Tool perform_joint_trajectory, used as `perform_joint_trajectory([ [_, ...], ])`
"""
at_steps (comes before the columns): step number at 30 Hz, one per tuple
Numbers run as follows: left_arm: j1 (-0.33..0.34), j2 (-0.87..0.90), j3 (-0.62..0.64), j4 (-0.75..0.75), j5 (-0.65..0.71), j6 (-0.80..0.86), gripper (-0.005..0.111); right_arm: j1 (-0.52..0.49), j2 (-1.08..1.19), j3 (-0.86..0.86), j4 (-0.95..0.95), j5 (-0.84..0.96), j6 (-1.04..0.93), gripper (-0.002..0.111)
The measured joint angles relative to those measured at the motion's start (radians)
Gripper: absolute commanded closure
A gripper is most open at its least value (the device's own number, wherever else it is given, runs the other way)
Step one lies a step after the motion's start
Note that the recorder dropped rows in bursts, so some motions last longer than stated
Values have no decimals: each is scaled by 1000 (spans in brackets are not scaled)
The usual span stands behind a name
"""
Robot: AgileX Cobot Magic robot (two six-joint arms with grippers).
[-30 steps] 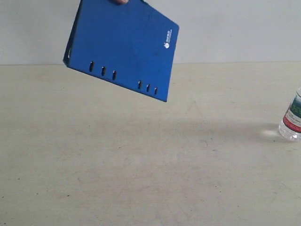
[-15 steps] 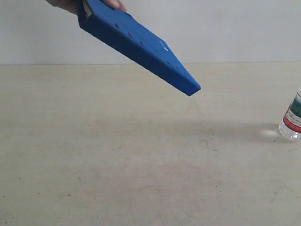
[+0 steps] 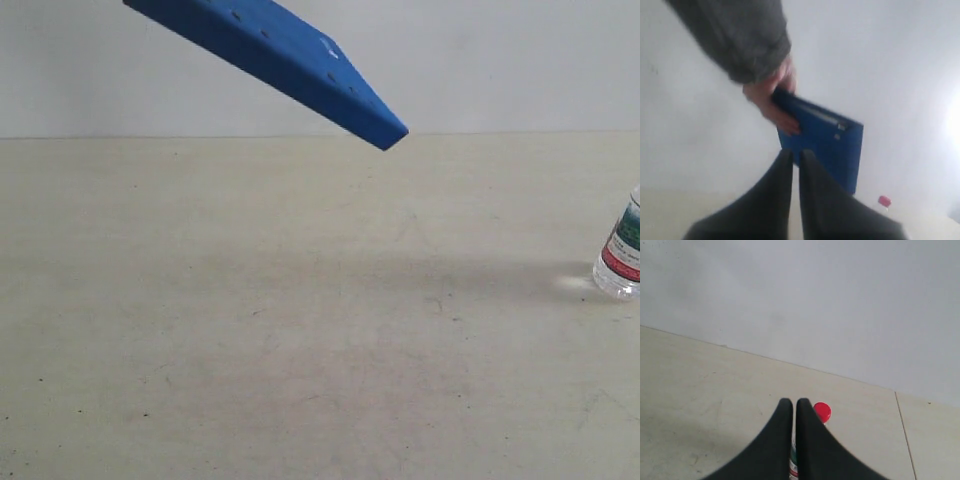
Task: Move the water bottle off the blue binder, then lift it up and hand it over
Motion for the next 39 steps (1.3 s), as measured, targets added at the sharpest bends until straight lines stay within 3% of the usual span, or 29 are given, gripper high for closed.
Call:
perform_joint_trajectory([
  [3, -6, 2, 77, 0, -23, -125, 102, 0, 0, 0, 0, 2, 0, 109],
  [5, -6, 4, 102, -1, -110, -153, 102, 0, 0, 0, 2, 11, 0, 109],
  [9, -6, 8, 109, -2, -373, -143, 102, 0, 0, 0, 2, 23, 0, 109],
  [15, -13, 8, 109, -2, -510, -76, 102, 0, 0, 0, 8, 23, 2, 109],
  [17, -13, 8, 104, -7, -451, -34, 102, 0, 0, 0, 10, 25, 2, 109],
  [20, -15, 9, 78, -10, 27, 65, 102, 0, 0, 0, 16, 27, 2, 109],
  [21, -15, 9, 76, -10, 125, 44, 102, 0, 0, 0, 16, 27, 2, 109],
  [23, -17, 9, 76, -10, 400, -132, 102, 0, 0, 0, 18, 27, 2, 109],
  [27, -17, 9, 76, -8, 638, -344, 102, 0, 0, 0, 42, 46, 2, 109],
  [30, -17, 9, 71, 71, 670, -435, 102, 0, -1, 0, 44, 64, -4, 109],
  [37, -17, 9, 8, 566, 417, -682, 102, 0, -167, 5, 123, -205, -2, 109],
  [39, -17, 9, -8, 703, 356, -738, 102, 0, -257, 2, 138, -206, 9, 109],
])
